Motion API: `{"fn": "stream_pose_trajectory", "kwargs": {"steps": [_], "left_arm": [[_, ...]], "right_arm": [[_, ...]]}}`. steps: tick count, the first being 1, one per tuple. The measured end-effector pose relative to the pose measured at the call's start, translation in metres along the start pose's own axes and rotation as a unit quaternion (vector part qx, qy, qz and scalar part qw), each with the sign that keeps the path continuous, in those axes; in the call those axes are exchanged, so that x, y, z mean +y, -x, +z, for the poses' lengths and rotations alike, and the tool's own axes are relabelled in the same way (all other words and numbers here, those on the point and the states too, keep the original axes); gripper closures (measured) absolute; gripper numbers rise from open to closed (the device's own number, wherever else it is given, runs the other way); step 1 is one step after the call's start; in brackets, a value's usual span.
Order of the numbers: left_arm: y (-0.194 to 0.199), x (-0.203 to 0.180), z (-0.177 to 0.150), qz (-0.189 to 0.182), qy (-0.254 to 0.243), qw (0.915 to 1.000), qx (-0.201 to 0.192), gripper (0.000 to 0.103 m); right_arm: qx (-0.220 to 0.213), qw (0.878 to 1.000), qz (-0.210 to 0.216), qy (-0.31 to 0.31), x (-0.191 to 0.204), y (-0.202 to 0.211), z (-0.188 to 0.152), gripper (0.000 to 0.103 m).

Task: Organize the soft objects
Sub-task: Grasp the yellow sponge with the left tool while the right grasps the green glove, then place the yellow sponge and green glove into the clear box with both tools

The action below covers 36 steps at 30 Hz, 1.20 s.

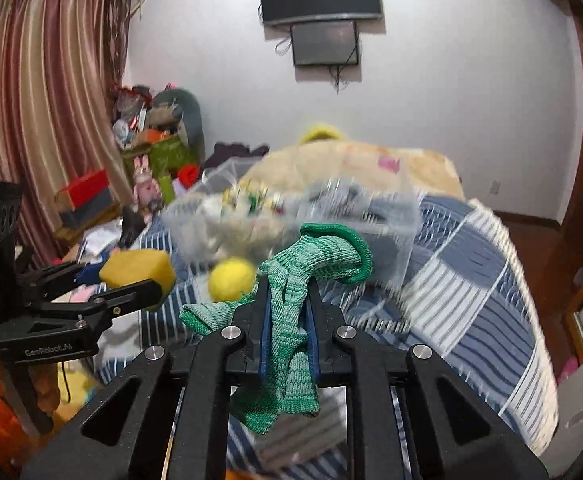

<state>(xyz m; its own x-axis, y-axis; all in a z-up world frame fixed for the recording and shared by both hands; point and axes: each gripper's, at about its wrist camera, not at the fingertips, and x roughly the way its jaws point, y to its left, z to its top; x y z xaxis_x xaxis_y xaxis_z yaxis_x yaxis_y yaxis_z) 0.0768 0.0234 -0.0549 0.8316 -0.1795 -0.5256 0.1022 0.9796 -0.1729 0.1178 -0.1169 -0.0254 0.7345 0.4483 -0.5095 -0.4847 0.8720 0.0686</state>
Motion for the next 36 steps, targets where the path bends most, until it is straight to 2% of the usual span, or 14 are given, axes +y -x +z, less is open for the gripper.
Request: {"fn": "stream_pose_trajectory", "kwargs": {"steps": [8,16,26,36], "left_arm": [[-0.004,0.004,0.043,0.017,-0.008,0.999,-0.039,0.038],[-0.024,0.016,0.064,0.027,0.005,0.999,-0.034,0.038],[-0.069,0.03,0.073,0.028,0.012,0.9995,0.009,0.038],[-0.09,0.027,0.075,0.034,0.002,0.9991,0.027,0.038]], "right_arm": [[-0.043,0.999,-0.019,-0.003,-0.005,-0.006,0.035,0.09],[-0.069,0.997,-0.027,-0.005,-0.003,-0.025,0.067,0.09],[-0.018,1.0,-0.02,0.015,0.009,-0.078,0.07,0.09],[0.036,0.998,-0.019,0.043,0.009,-0.111,0.059,0.09]]}}
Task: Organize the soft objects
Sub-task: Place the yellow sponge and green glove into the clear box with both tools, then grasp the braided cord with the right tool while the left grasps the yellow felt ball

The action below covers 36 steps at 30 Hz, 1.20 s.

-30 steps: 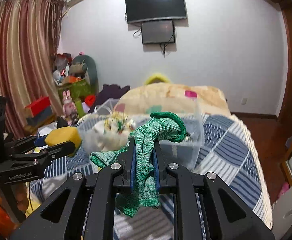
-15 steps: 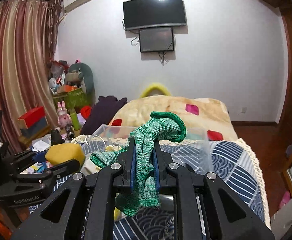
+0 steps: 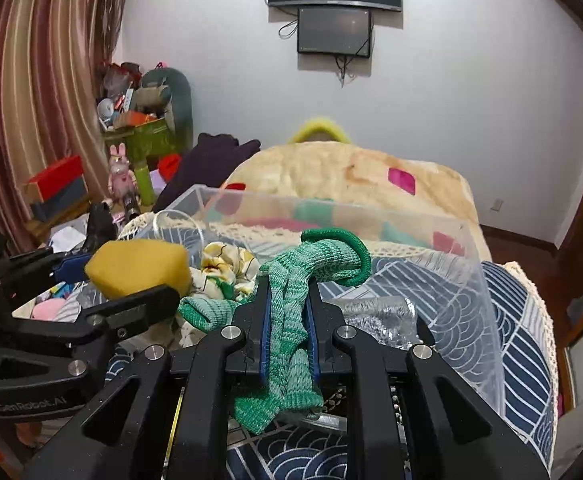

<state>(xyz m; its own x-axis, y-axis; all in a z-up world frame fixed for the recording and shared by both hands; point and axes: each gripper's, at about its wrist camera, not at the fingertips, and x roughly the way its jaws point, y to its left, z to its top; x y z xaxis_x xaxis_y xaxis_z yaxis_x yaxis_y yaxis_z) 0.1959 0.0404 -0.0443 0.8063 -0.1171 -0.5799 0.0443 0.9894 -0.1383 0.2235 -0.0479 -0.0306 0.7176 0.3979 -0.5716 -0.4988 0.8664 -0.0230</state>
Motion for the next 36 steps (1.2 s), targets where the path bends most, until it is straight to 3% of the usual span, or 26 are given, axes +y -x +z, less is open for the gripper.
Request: {"fn": "stream_pose_trajectory", "kwargs": {"steps": [10,13,15,17,25,32,36], "left_arm": [[-0.001,-0.013,-0.007,0.024,-0.038,0.9989,0.009,0.035],[0.005,-0.015,-0.011,0.022,-0.046,0.9987,0.006,0.033],[0.009,-0.014,-0.013,0.018,-0.042,0.9989,0.006,0.033],[0.013,-0.013,-0.014,0.016,-0.039,0.9991,0.005,0.033],[0.04,-0.02,-0.016,0.014,-0.047,0.9986,-0.019,0.029],[0.076,-0.032,-0.019,0.016,-0.056,0.9961,-0.066,0.011],[0.082,-0.039,-0.027,0.009,-0.06,0.996,-0.065,0.005]], "right_arm": [[0.018,1.0,-0.003,-0.002,-0.005,0.001,-0.003,0.081],[0.018,1.0,-0.004,-0.009,-0.01,0.004,-0.004,0.069],[0.014,1.0,-0.008,-0.013,-0.013,0.008,-0.006,0.054],[0.008,1.0,-0.004,-0.019,-0.017,0.013,-0.009,0.048],[-0.018,1.0,0.001,-0.017,-0.022,0.045,-0.01,0.046],[-0.056,0.998,-0.011,-0.021,-0.034,0.08,-0.013,0.035],[-0.061,0.998,-0.02,-0.03,-0.041,0.091,-0.021,0.029]]}}
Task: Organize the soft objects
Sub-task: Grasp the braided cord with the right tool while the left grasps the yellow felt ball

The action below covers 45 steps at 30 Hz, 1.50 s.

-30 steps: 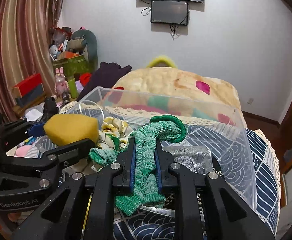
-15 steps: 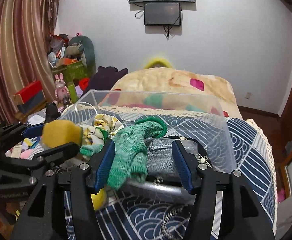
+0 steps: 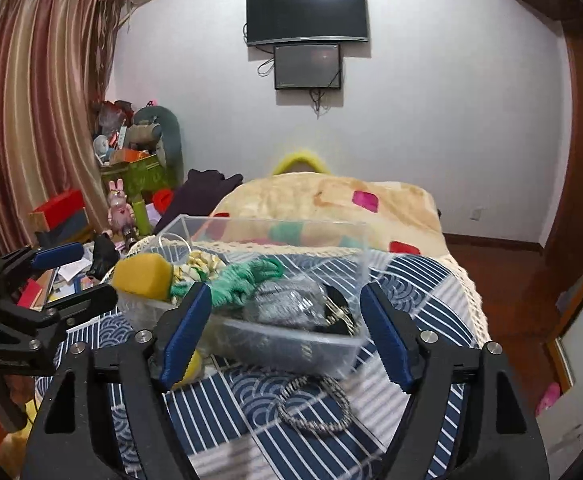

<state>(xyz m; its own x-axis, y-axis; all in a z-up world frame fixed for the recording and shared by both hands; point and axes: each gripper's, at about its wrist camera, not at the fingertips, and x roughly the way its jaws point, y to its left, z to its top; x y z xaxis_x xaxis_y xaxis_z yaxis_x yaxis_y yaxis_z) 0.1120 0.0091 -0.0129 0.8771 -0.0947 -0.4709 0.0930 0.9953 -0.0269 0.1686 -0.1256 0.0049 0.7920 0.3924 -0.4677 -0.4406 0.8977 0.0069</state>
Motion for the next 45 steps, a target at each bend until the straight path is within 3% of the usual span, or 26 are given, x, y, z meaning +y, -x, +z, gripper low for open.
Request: {"fn": "stream_pose_trajectory", "kwargs": {"steps": [3,5,11,17,19,22,24,25,28,30,37,45], "left_arm": [[0.001,-0.005,-0.01,-0.003,0.001,1.0,0.007,0.004],[-0.003,-0.008,-0.019,-0.008,0.005,0.9998,0.018,0.004],[-0.024,-0.012,-0.038,-0.035,0.021,0.9979,0.05,0.004],[-0.048,-0.013,-0.046,-0.043,0.034,0.9952,0.081,0.024],[-0.054,-0.014,-0.047,-0.047,0.038,0.9944,0.086,0.027],[-0.06,-0.016,-0.048,-0.047,0.041,0.994,0.09,0.032],[-0.062,-0.018,-0.049,-0.05,0.044,0.9934,0.094,0.038],[-0.064,-0.019,-0.049,-0.051,0.044,0.993,0.096,0.039],[-0.07,-0.02,-0.052,-0.062,0.045,0.9911,0.109,0.056],[-0.072,-0.019,-0.056,-0.063,0.045,0.9906,0.112,0.059],[-0.058,-0.014,-0.057,-0.078,0.048,0.991,0.098,0.061],[-0.031,-0.015,-0.036,-0.091,0.039,0.9934,0.058,0.061]], "right_arm": [[0.012,1.0,-0.008,0.004,-0.006,0.001,-0.011,0.027],[0.023,1.0,-0.014,0.009,-0.008,-0.003,-0.02,0.02],[0.076,0.997,-0.013,-0.016,-0.02,-0.022,-0.051,0.02],[0.116,0.993,-0.009,-0.026,-0.022,-0.043,-0.067,0.022],[0.126,0.992,-0.008,-0.032,-0.024,-0.048,-0.07,0.023],[0.128,0.991,-0.019,-0.032,-0.022,-0.048,-0.073,0.038],[0.126,0.991,-0.024,-0.026,-0.021,-0.046,-0.073,0.056],[0.125,0.992,-0.025,-0.024,-0.02,-0.045,-0.073,0.06],[0.122,0.992,-0.026,-0.014,-0.017,-0.042,-0.076,0.076],[0.12,0.992,-0.022,-0.012,-0.018,-0.041,-0.076,0.087],[0.111,0.993,-0.021,-0.017,-0.019,-0.034,-0.077,0.09],[0.067,0.998,-0.008,-0.017,-0.019,-0.006,-0.061,0.09]]}}
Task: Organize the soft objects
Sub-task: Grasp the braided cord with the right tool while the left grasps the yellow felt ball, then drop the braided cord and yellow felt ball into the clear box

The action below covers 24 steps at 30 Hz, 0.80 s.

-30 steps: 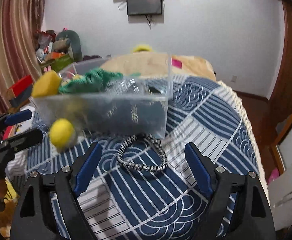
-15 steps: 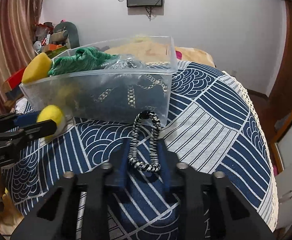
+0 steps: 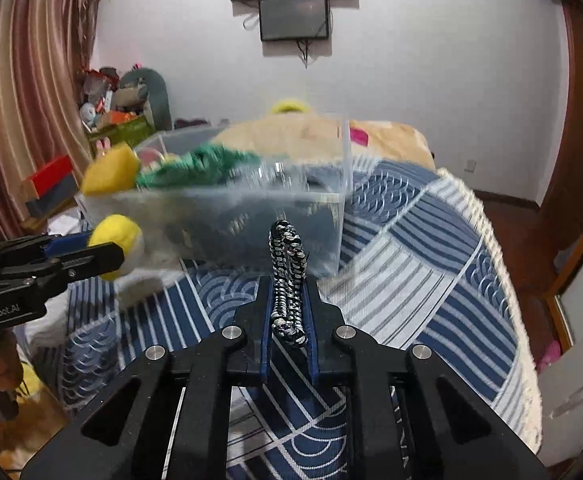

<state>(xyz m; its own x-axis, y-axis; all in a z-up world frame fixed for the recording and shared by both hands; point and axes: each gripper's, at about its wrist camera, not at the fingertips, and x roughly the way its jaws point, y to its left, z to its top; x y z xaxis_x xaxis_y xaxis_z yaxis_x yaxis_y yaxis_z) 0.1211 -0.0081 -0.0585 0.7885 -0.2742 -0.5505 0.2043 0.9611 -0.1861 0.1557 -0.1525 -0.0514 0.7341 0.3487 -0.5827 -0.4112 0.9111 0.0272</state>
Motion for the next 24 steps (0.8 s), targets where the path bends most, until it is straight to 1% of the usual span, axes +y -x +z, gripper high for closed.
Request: {"fn": "stream_pose_trajectory", "kwargs": {"steps": [6,12,18,24], "left_arm": [[0.017,-0.004,0.02,0.0,-0.01,0.9994,-0.032,0.061],[0.018,-0.005,0.04,0.005,-0.02,0.9986,-0.048,0.061],[0.005,-0.009,0.06,0.014,-0.026,0.9983,-0.05,0.061],[-0.016,-0.006,0.067,0.018,-0.022,0.9989,-0.039,0.061]], "right_arm": [[-0.043,0.999,-0.002,0.005,0.002,0.023,0.019,0.09],[-0.068,0.998,-0.007,0.004,0.006,0.024,0.044,0.09],[-0.077,0.997,-0.006,0.0,0.009,0.009,0.065,0.09],[-0.064,0.998,0.008,-0.012,0.013,-0.013,0.073,0.09]]}}
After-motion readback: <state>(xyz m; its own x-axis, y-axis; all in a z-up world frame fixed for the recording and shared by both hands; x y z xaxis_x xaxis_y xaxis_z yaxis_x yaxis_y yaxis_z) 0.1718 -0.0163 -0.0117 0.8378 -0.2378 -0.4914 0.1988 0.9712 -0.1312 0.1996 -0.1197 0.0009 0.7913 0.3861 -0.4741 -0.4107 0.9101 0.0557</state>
